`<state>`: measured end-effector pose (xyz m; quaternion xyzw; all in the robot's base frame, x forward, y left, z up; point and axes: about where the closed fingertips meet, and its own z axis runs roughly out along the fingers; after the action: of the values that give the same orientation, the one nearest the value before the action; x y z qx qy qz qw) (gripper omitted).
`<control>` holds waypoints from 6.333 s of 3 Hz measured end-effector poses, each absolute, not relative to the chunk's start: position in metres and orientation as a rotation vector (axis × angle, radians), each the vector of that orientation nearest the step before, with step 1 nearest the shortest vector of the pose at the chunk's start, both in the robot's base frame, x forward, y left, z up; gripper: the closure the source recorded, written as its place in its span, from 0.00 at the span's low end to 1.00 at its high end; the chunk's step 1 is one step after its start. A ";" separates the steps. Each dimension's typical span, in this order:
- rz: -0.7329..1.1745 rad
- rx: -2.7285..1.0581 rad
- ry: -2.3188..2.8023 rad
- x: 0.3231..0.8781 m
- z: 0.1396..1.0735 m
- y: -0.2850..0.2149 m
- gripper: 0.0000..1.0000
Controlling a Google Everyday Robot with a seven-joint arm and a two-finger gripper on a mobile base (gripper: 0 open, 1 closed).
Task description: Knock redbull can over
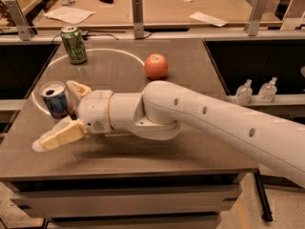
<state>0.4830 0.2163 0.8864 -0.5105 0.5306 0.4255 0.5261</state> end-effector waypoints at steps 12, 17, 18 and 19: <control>0.403 -1.525 0.661 0.510 0.952 0.165 1.00; -0.015 -2.213 0.208 0.523 0.936 0.136 1.00; -0.077 -2.293 0.256 0.529 0.906 0.126 1.00; -0.104 -2.375 0.242 0.530 0.883 0.121 1.00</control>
Offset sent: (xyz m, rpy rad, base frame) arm 0.0011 0.0205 -0.0046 0.0059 -0.0085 0.0554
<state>0.5298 0.1210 0.8826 -0.9245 0.0943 -0.0406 0.3671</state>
